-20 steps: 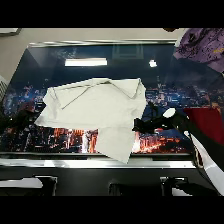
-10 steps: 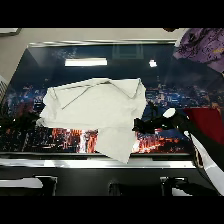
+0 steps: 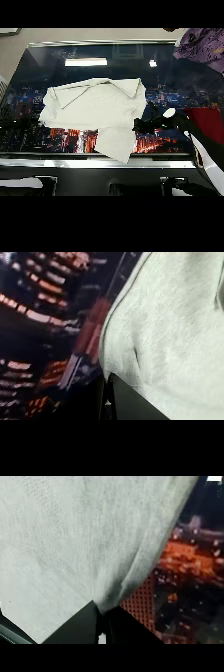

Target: Fold the clothes and pants, and hang the long-sleeved shirts on hangers.

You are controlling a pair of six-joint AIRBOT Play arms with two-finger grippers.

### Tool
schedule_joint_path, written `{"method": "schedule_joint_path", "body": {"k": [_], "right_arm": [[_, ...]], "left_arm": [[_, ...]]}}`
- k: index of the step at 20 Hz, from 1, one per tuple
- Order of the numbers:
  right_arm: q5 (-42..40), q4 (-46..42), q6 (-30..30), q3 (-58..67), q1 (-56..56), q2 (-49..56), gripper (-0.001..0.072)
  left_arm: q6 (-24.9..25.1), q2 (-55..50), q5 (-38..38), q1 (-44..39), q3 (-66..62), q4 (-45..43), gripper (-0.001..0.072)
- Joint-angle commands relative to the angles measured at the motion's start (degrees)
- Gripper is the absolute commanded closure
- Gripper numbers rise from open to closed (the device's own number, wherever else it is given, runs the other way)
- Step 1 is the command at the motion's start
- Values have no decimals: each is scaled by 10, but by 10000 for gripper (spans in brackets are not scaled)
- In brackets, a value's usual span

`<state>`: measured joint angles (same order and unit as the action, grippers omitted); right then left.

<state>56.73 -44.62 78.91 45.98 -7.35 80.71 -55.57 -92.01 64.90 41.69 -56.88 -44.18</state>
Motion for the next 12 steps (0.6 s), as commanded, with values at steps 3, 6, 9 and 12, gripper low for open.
{"method": "schedule_joint_path", "body": {"k": [3,6,9,12], "right_arm": [[0,-6,0,60,0,-21,687],[3,-68,17,188,0,-41,687],[21,-148,40,378,0,-50,687],[49,-191,52,571,0,-64,687]], "left_arm": [[-7,23,2,-9,-28,64,694],[-48,57,-1,-48,-110,73,695],[-99,103,-9,-96,-255,82,695],[-149,160,-25,-124,-426,71,695]]}}
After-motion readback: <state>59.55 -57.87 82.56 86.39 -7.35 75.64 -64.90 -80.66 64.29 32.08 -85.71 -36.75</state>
